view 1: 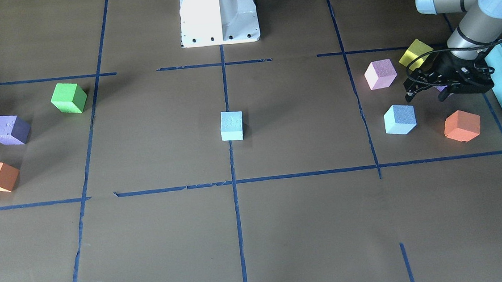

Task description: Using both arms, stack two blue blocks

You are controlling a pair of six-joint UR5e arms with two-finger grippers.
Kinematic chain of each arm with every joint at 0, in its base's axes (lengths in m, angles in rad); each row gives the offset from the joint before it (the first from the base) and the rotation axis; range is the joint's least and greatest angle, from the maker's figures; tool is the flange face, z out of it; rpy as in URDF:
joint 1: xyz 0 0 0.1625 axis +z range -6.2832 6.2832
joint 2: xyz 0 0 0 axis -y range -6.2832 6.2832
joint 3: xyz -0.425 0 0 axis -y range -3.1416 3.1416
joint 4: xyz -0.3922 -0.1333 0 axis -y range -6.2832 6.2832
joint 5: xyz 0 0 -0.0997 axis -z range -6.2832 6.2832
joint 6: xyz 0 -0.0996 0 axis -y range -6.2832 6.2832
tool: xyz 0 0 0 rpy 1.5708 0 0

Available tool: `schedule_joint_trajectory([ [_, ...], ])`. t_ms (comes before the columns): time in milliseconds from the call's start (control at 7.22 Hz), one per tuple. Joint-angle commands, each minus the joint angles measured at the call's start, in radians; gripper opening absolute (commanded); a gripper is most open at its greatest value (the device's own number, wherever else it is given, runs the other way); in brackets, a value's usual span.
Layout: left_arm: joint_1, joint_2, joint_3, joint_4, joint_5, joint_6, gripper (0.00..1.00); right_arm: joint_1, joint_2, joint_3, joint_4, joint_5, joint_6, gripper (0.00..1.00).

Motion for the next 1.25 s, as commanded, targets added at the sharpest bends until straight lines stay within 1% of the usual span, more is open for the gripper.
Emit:
schedule_joint_trajectory([
  [0, 0.055, -0.073, 0.063, -0.003, 0.028, -0.009, 1.0, 0.0, 0.0, -0.003, 0.0, 0.0, 0.0, 1.0],
  [138, 0.063, -0.073, 0.069, -0.001, 0.028, -0.002, 1.0, 0.0, 0.0, -0.007, 0.0, 0.0, -0.001, 1.0],
  [277, 0.062, -0.069, 0.068, 0.0, 0.027, 0.102, 1.0, 0.0, 0.003, -0.011, 0.0, 0.0, -0.001, 1.0],
  [415, 0.062, -0.064, 0.072, 0.002, 0.022, 0.126, 1.0, 0.0, 0.005, -0.011, 0.0, 0.0, -0.001, 1.0],
  [831, 0.063, -0.076, 0.135, -0.004, 0.022, 0.121, 1.0, 0.0, 0.005, -0.015, 0.0, 0.0, -0.005, 1.0],
  [1108, 0.071, -0.128, 0.196, -0.004, 0.02, 0.063, 1.0, 0.0, 0.005, -0.017, 0.0, 0.0, -0.005, 1.0],
])
